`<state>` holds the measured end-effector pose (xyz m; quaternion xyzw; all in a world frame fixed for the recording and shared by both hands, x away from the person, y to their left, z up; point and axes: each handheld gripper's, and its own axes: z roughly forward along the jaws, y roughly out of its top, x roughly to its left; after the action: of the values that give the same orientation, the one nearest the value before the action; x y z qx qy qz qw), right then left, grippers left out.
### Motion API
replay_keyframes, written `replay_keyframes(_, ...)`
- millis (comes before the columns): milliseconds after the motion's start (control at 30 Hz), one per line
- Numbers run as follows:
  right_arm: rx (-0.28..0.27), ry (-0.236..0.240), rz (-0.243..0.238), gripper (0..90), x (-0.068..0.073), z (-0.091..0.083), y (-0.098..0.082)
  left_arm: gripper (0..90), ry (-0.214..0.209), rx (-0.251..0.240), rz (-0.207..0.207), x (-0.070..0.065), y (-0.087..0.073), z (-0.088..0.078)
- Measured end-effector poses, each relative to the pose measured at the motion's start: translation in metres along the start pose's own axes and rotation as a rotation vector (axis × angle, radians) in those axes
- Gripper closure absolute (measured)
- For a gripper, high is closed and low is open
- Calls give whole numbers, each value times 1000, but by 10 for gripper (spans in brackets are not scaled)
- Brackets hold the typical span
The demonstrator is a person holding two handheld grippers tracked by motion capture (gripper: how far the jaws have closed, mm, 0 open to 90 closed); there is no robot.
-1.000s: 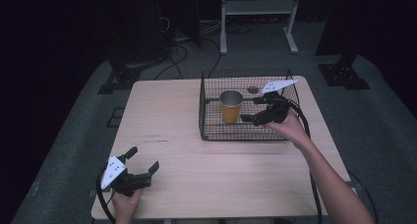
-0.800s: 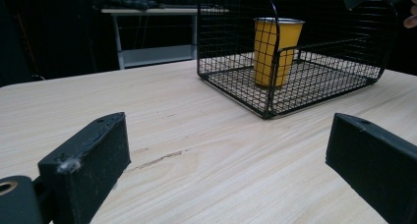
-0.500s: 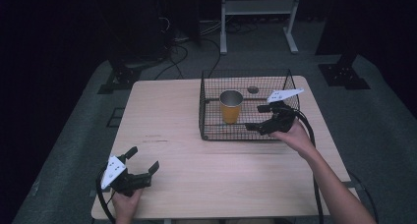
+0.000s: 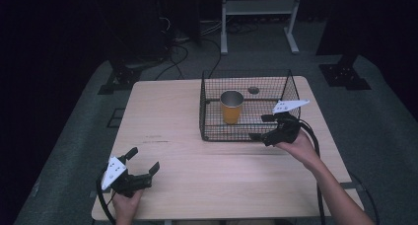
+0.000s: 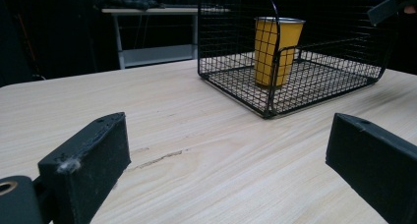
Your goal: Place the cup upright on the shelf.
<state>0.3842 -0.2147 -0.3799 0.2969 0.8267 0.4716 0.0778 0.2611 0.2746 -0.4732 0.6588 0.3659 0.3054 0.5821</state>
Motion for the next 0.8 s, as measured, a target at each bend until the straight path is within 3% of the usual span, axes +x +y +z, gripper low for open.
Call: replay_keyframes(800, 9, -11, 56, 51, 4, -14, -45, 22, 2, 2, 0, 0, 0, 0)
